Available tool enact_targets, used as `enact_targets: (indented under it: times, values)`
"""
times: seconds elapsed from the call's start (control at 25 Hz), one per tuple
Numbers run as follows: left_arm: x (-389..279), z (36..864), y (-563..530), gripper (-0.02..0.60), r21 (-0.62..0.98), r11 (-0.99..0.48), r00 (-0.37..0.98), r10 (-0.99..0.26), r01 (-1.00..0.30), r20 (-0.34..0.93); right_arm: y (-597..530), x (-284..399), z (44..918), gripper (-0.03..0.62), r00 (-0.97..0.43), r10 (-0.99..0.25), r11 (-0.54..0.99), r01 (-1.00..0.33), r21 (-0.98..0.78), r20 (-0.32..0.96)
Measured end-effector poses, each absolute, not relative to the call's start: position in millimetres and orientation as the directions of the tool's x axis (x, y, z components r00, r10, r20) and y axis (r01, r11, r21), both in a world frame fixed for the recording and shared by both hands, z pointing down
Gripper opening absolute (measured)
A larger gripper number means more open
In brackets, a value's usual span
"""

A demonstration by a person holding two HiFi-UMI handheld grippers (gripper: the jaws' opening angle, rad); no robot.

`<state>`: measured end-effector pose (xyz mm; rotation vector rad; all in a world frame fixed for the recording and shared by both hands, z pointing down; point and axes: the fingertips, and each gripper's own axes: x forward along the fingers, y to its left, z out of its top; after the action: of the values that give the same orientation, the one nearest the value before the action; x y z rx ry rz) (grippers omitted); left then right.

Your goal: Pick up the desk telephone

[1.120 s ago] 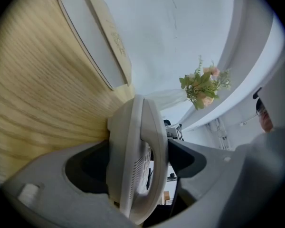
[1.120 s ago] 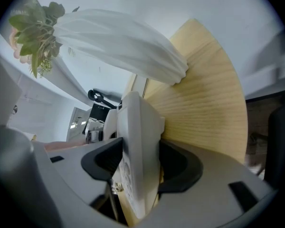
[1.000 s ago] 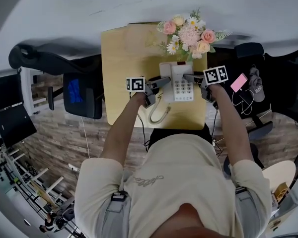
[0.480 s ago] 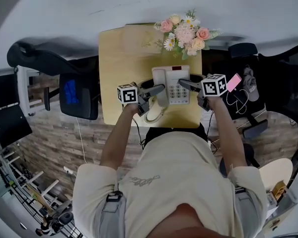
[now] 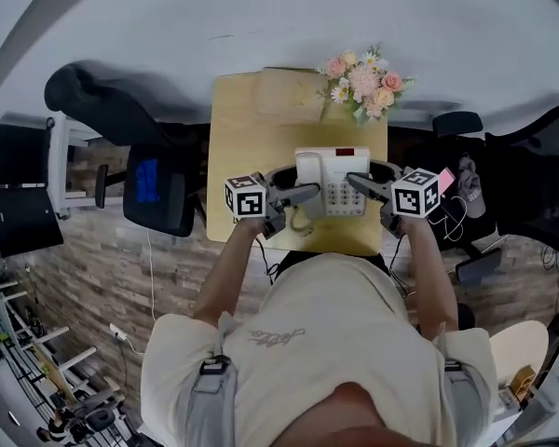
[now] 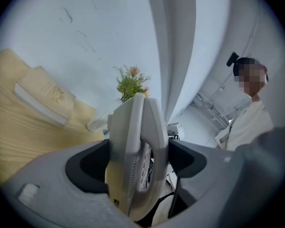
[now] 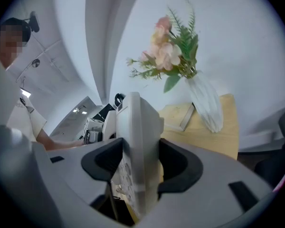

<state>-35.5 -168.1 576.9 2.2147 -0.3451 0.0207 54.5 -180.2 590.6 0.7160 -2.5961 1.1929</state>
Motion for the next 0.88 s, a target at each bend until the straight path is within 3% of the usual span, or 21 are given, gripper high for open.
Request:
enact_targets:
  times: [0.88]
  values:
    - [-49,395,-161,0.379,0.416,-0.88,0.971,-0.239,-0.227,0.026,-175,42,401,0.232,-0.845,-0.508,0.778,-0.534,-0.331,0.17]
